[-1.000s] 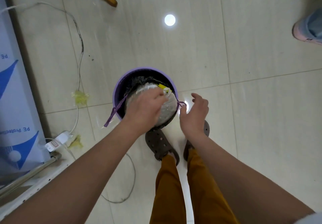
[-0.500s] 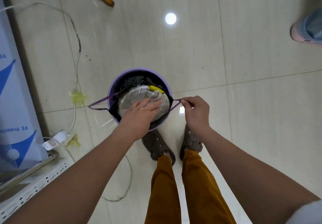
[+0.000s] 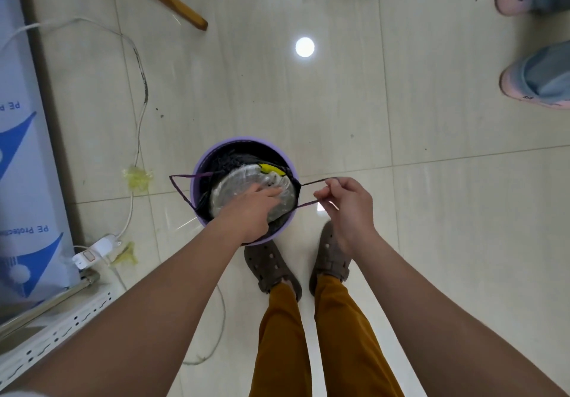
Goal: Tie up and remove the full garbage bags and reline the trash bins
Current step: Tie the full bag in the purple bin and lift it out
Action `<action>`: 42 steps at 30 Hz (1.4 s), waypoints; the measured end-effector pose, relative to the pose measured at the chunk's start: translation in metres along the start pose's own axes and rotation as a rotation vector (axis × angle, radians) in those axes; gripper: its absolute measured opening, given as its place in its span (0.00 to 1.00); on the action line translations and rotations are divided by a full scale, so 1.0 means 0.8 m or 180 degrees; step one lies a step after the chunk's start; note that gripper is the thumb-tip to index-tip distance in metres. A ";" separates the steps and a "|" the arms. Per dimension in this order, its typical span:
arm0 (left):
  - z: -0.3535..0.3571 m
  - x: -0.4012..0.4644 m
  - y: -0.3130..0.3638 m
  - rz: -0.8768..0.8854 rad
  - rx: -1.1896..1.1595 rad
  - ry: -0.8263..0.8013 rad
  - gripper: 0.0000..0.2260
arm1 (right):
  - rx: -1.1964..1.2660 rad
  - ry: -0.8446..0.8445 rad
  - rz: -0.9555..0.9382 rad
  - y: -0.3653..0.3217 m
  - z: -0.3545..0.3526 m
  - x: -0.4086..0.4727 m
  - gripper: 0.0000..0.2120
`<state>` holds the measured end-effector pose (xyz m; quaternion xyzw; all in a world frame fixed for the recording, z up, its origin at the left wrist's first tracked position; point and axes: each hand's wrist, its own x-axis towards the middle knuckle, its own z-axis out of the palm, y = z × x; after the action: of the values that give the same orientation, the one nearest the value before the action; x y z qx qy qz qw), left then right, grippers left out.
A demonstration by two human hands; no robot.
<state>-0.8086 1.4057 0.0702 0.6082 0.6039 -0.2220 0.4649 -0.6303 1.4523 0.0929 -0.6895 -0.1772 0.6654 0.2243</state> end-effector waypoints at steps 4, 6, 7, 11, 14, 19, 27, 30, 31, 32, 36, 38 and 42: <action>-0.005 0.001 -0.005 -0.0134 -0.0119 0.0170 0.33 | -0.0103 -0.0273 -0.0090 -0.010 0.009 -0.011 0.13; -0.013 0.005 -0.004 -0.0137 -0.0174 0.0069 0.31 | -0.0117 -0.0232 -0.0030 -0.003 0.010 -0.023 0.13; -0.018 0.005 -0.003 -0.0123 -0.0270 0.0032 0.29 | -0.0135 -0.0204 0.0000 0.000 0.010 -0.027 0.13; -0.037 -0.025 -0.002 0.0027 -0.0782 0.1253 0.19 | -0.0314 -0.0314 -0.0030 0.003 0.006 -0.035 0.10; -0.035 -0.057 -0.016 -0.0562 -0.0250 0.2715 0.22 | -0.0428 -0.0356 -0.0123 0.000 0.006 -0.035 0.07; -0.024 -0.074 -0.067 -0.2303 -0.1102 0.2294 0.23 | -0.0585 -0.0364 -0.0279 -0.002 0.017 -0.032 0.07; -0.038 -0.113 -0.020 -0.0898 -0.3044 0.2659 0.05 | -0.1184 -0.0664 -0.0645 -0.017 0.027 -0.054 0.09; -0.030 -0.126 0.033 -0.0306 -0.3192 0.2229 0.04 | -0.1147 -0.1130 -0.0535 -0.014 0.045 -0.075 0.10; -0.026 -0.127 0.043 -0.0196 -0.3302 0.2061 0.05 | -0.1234 -0.1160 -0.0498 -0.013 0.049 -0.079 0.09; -0.025 -0.126 0.050 -0.0132 -0.3377 0.1974 0.07 | -0.1305 -0.1127 -0.0479 -0.014 0.051 -0.081 0.10; -0.039 -0.118 0.049 -0.0418 -0.3605 0.1909 0.11 | -0.1073 -0.0930 -0.0533 -0.022 0.047 -0.079 0.10; -0.045 -0.120 0.047 -0.0382 -0.3515 0.2062 0.13 | -0.1466 -0.0824 -0.0771 -0.020 0.045 -0.080 0.09; -0.054 -0.117 0.049 -0.0353 -0.3614 0.2142 0.16 | -0.1614 -0.0502 -0.1143 -0.022 0.038 -0.077 0.07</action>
<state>-0.8006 1.3990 0.1800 0.2729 0.7698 0.3093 0.4871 -0.6628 1.4356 0.1540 -0.6275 -0.4731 0.6012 0.1448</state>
